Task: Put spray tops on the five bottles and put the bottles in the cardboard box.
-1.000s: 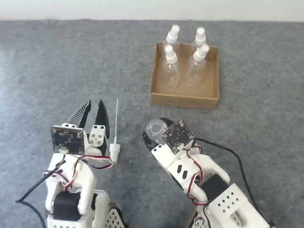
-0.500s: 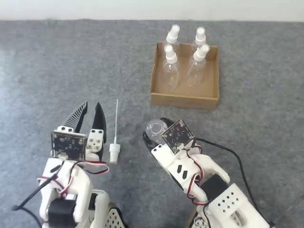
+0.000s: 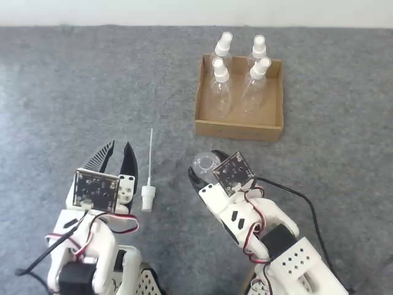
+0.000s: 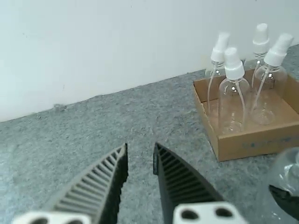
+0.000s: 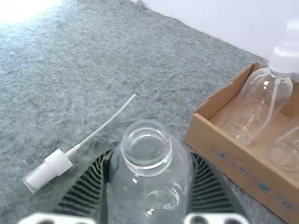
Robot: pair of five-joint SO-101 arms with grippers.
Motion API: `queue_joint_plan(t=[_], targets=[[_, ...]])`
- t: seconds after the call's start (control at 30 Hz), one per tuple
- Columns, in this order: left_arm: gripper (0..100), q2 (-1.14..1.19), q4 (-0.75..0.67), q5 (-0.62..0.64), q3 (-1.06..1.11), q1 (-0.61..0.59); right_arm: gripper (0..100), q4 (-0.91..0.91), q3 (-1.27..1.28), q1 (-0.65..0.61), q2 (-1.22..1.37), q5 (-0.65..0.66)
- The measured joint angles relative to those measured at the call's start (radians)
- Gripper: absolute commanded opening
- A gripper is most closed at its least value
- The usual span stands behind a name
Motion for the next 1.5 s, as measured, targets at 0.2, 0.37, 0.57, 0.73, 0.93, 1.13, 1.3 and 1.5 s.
queue_joint_plan(t=[0.2,0.37,0.57,0.73,0.93,1.13,1.3,1.5], targets=[[9,0.152,0.005,-0.005,-0.078,0.0,6.9,0.0,0.0,0.005,0.0,0.0],[9,0.405,0.005,-0.005,-0.133,0.002,6.9,0.0,0.0,0.009,0.0,0.0],[16,0.666,0.003,-0.005,-0.141,0.0,6.9,0.0,0.0,0.009,0.0,0.0],[16,0.822,-0.046,-0.005,-0.141,0.002,6.9,0.0,0.0,0.009,0.0,0.0],[16,1.011,-0.155,0.025,-0.141,0.002,6.9,0.0,0.0,0.009,0.0,0.0],[16,1.203,-0.273,0.031,-0.141,0.002,6.9,0.0,0.0,0.009,0.0,0.0],[16,1.306,-0.339,0.032,-0.141,0.002,6.9,0.0,0.0,0.009,0.0,0.0],[16,1.419,-0.414,0.034,-0.141,0.002,6.9,0.0,0.0,0.009,0.0,0.0]])
